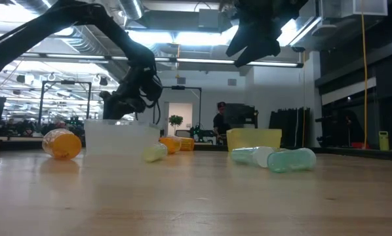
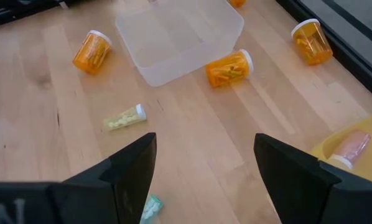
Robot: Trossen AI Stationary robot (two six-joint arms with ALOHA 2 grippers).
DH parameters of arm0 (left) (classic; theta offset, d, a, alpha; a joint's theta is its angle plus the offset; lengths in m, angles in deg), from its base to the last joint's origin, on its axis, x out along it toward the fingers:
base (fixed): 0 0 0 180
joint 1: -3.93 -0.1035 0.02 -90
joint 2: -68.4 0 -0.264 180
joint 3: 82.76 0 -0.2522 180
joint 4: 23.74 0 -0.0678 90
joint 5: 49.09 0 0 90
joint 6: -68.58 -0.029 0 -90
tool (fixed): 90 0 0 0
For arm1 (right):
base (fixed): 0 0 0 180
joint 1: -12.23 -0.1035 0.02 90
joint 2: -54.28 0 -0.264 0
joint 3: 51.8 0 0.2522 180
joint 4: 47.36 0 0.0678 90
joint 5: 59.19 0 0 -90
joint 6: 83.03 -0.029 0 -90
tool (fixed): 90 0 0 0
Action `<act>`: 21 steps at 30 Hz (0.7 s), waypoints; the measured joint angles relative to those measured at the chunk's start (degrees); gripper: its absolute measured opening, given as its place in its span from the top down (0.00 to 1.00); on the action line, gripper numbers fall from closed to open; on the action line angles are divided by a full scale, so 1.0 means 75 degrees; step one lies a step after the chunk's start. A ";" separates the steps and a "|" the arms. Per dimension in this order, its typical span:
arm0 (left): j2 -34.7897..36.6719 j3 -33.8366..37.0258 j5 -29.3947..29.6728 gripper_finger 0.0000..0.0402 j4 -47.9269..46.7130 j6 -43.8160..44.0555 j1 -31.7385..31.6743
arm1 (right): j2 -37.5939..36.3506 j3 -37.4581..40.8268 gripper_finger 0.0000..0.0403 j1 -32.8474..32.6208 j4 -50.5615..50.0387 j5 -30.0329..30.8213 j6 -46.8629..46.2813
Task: Pick and place medicine bottles into bin by pill shape (circle, oval)
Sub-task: Move the large orange pill bottles to the center of the table
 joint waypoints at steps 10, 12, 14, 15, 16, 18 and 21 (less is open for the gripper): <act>0.0000 -0.0003 -0.0177 0.66 0.1195 -0.1662 0.0620 | 0.0000 0.0000 0.33 -0.0002 0.0161 0.0000 0.0191; 0.0000 -0.0003 -0.0129 0.66 0.1583 -0.2017 0.0820 | 0.0000 0.0000 0.33 0.0000 0.0160 0.0000 0.0190; 0.0000 -0.0003 -0.0214 0.66 0.1624 -0.2382 0.0973 | 0.0000 0.0000 0.33 0.0000 0.0146 -0.0003 0.0181; 0.0000 -0.0003 -0.0460 0.66 0.1621 -0.2568 0.1006 | 0.0000 -0.0003 0.33 0.0000 0.0116 -0.0006 0.0176; 0.0000 -0.0003 -0.0799 0.66 0.1626 -0.2666 0.1008 | 0.0000 -0.0003 0.33 0.0000 0.0087 -0.0011 0.0174; 0.0006 0.0051 -0.1315 0.66 0.1836 -0.2732 0.0972 | 0.0000 -0.0003 0.33 0.0000 0.0041 -0.0015 0.0154; 0.0006 0.0114 -0.1386 0.66 0.2184 -0.2607 0.0967 | 0.0000 -0.0003 0.33 0.0000 0.0007 -0.0015 0.0152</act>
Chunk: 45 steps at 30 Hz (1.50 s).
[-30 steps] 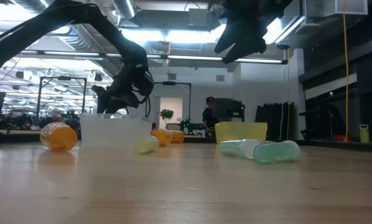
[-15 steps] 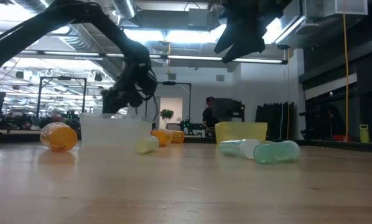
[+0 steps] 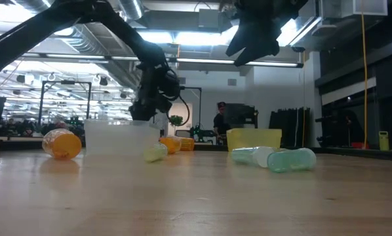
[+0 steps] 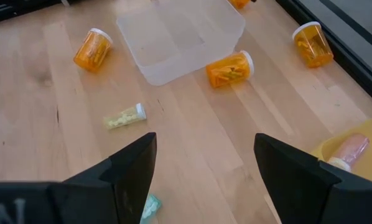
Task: Pick and place medicine bottles into bin by pill shape (circle, oval)
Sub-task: Move the large orange pill bottles to the center of the table
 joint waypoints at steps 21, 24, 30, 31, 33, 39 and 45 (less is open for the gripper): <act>0.0335 -0.0495 0.1497 0.66 -0.1633 0.0120 -0.1340 | 0.0000 -0.0003 0.33 0.0000 -0.0052 -0.0093 -0.0270; 0.0335 -0.0495 0.1495 0.66 -0.1403 -0.0117 -0.1392 | 0.0000 -0.0003 0.33 0.0000 0.0043 -0.0083 -0.0178; 0.0335 -0.0495 0.1465 0.66 -0.0720 -0.0862 -0.1146 | 0.0000 -0.0003 0.33 0.0003 0.0109 -0.0011 -0.0177; 0.0335 -0.0495 0.1505 0.66 -0.0657 -0.0871 -0.1105 | 0.0000 -0.0003 0.33 0.0003 0.0107 -0.0008 -0.0177; 0.0335 -0.0495 0.1773 0.66 -0.0656 -0.0865 -0.1045 | 0.0000 -0.0003 0.33 0.0006 0.0107 -0.0008 -0.0177; 0.0335 -0.0495 0.2124 0.66 -0.1146 0.0433 -0.0879 | 0.0000 -0.0003 0.33 0.0006 0.0107 -0.0002 -0.0158; -0.0068 -0.0504 0.3168 0.66 -0.1959 0.0657 -0.0948 | 0.0000 -0.0003 0.33 0.0006 0.0104 -0.0005 -0.0162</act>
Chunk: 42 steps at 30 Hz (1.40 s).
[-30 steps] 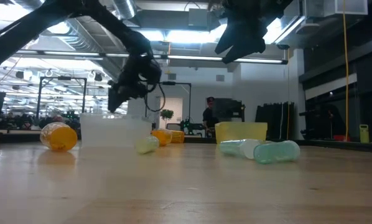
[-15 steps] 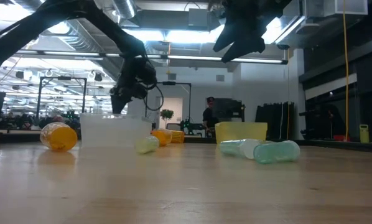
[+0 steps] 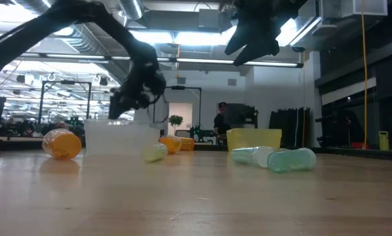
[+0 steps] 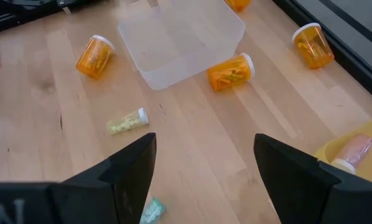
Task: Pick and place medicine bottles into bin by pill shape (circle, oval)
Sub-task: Move the large orange pill bottles to the center of the table
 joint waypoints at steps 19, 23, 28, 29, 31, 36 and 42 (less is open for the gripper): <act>-0.0625 -0.0193 -0.0614 0.66 -0.0304 0.1007 0.0571 | 0.0003 0.0000 0.33 0.0000 -0.0133 -0.0056 0.0197; -0.0625 0.0033 -0.0872 0.66 -0.0309 0.1286 0.0768 | 0.0003 0.0000 0.33 0.0000 -0.0154 -0.0059 0.0169; -0.0625 0.0239 -0.0583 0.66 -0.0310 0.1549 0.0858 | 0.0003 0.0000 0.33 0.0000 -0.0155 -0.0062 0.0142; -0.0625 0.0245 -0.0639 0.66 -0.0315 0.1574 0.0872 | 0.0003 0.0000 0.33 0.0000 -0.0158 -0.0062 0.0142; -0.0625 0.0245 -0.0988 0.66 -0.0312 0.1681 0.0932 | 0.0003 0.0000 0.33 0.0000 -0.0175 -0.0065 0.0142; -0.0625 0.0379 -0.1506 0.66 -0.0312 0.1383 0.1113 | 0.0003 0.0000 0.33 0.0000 -0.0178 -0.0064 0.0101; -0.0622 0.0490 -0.1010 0.66 -0.0057 0.0867 0.1073 | 0.0003 0.0000 0.33 -0.0009 -0.0183 -0.0068 -0.0032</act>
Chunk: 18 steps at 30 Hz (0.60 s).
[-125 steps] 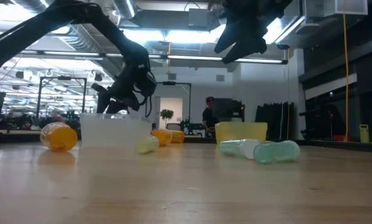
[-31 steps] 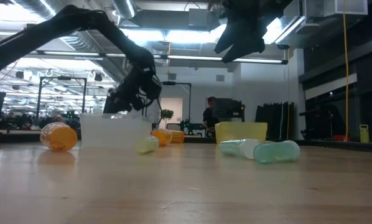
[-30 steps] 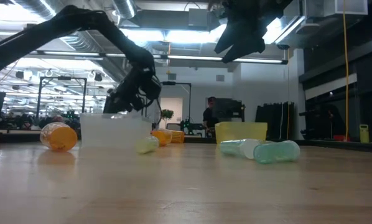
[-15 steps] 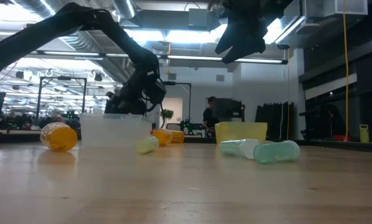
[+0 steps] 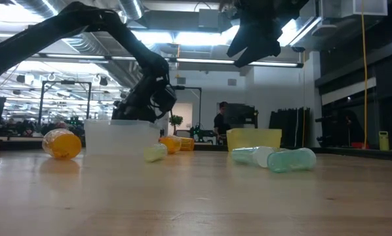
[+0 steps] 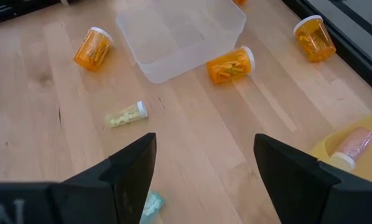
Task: Pick and place medicine bottles into bin by pill shape (circle, oval)
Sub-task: Move the large orange pill bottles to the center of the table
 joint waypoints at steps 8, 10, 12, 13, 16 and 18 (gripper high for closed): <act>0.0009 0.0000 0.0139 0.66 0.0208 -0.0633 0.0054 | 0.0000 0.0000 0.33 0.0000 0.0000 0.0006 0.0050; 0.0009 0.0000 0.0166 0.66 0.0245 -0.0815 0.0069 | 0.0000 0.0000 0.33 0.0000 0.0002 0.0009 0.0068; 0.0009 0.0000 0.0165 0.66 0.0322 -0.0979 0.0125 | 0.0000 0.0003 0.33 0.0000 0.0002 0.0009 0.0164; 0.0009 0.0000 0.0163 0.66 0.0370 -0.1096 0.0173 | 0.0000 0.0003 0.33 0.0000 0.0002 0.0009 0.0195; 0.0009 0.0000 0.0175 0.66 0.0535 -0.1282 0.0369 | 0.0000 0.0003 0.33 0.0000 0.0002 0.0009 0.0203; 0.0012 -0.0006 0.0199 0.66 0.0615 -0.1388 0.0511 | 0.0000 0.0003 0.33 0.0000 0.0002 0.0009 0.0203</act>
